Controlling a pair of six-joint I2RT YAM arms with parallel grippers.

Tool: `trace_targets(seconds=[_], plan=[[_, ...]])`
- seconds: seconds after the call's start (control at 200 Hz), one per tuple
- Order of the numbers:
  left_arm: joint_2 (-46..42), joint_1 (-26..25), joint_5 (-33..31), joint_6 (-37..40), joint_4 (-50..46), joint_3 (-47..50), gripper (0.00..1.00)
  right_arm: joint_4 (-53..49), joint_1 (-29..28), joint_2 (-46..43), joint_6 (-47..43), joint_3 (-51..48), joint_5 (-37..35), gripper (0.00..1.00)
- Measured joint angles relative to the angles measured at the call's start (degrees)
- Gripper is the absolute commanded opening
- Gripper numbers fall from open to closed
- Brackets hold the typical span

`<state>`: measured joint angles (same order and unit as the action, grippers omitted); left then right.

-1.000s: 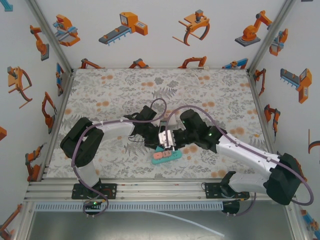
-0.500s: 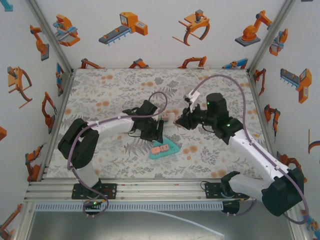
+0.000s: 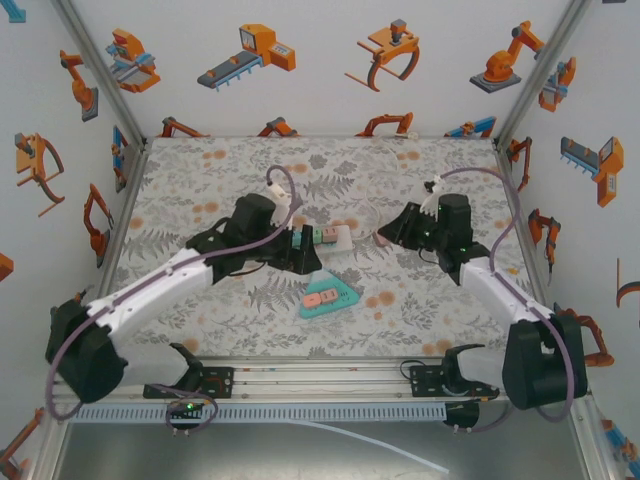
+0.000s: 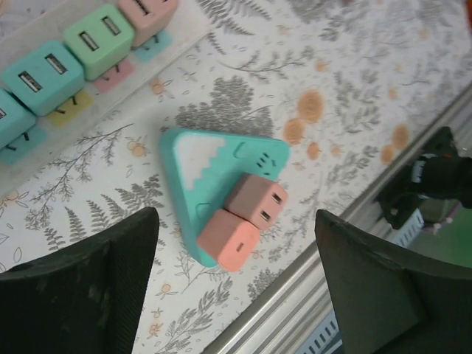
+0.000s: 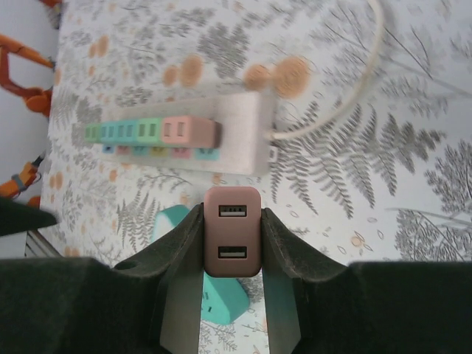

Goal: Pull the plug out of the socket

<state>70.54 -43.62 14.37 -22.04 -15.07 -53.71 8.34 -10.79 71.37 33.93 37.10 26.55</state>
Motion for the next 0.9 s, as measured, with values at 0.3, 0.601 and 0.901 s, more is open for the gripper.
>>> trace_targets(seconds=[0.3,0.601,0.901], plan=[[-8.55,-0.17,1.46,1.14,3.91,7.98,0.94,10.14,1.03,11.45,3.58,-5.29,-0.72,0.07],[-8.41,-0.17,0.76,1.07,5.75,8.96,0.98,15.19,1.03,15.45,2.03,-6.93,-0.52,0.33],[-7.65,-0.17,-0.94,1.09,6.01,8.96,0.97,9.97,1.03,10.93,-1.88,-8.66,-6.10,0.49]])
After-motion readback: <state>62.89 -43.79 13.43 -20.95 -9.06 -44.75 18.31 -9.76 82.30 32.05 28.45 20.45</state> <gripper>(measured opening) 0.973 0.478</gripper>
